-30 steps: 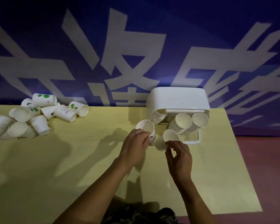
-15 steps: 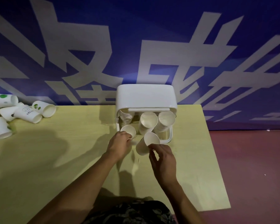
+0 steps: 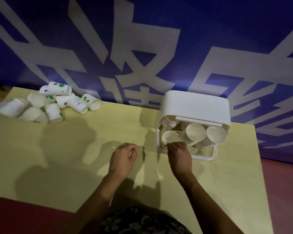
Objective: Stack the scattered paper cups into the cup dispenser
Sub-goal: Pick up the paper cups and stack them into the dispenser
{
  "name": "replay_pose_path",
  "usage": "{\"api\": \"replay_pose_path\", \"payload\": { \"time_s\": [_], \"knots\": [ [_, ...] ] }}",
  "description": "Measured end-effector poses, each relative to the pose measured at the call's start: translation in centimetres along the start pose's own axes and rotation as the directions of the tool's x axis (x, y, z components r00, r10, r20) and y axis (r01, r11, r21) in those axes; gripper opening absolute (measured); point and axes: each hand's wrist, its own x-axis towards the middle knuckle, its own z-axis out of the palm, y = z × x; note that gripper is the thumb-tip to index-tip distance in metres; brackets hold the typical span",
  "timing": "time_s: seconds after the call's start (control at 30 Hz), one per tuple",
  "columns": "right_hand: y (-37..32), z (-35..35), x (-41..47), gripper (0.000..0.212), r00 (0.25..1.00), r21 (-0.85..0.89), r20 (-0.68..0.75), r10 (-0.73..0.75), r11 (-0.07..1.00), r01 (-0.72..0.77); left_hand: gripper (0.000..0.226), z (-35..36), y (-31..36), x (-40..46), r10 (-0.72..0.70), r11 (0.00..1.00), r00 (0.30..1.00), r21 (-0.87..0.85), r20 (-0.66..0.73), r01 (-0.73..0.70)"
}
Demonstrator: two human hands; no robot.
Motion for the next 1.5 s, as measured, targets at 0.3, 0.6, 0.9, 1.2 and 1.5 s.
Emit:
{"api": "replay_pose_path", "payload": {
  "time_s": [0.3,0.6,0.9,1.2,1.5],
  "knots": [
    [-7.3,3.2,1.8,0.013,0.999,0.037,-0.038,-0.024,0.999,0.025,0.012,-6.5,-6.8,1.2,-0.073,0.997,0.992,-0.023,-0.099,0.071],
    [-23.8,9.9,4.9,0.017,0.989,0.255,0.141,-0.053,0.967,0.016,0.010,-18.9,-19.6,5.4,-0.356,0.935,0.848,-0.152,-0.393,0.322],
    [-35.1,17.8,10.5,0.011,0.921,0.468,0.299,0.249,0.803,-0.369,0.023,-28.0,-33.2,10.4,-0.786,0.604,0.504,-0.616,-0.357,0.505],
    [-38.2,23.0,17.7,0.027,0.687,0.577,0.439,0.579,0.405,-0.710,0.026,-28.8,-37.0,14.8,-0.837,0.528,0.413,-0.730,-0.359,0.435],
    [-40.9,24.8,22.4,0.059,0.990,0.013,0.136,0.043,0.999,-0.045,0.013,-29.0,-37.8,15.6,-0.815,0.517,0.473,-0.789,-0.335,0.332]
  ]
}}
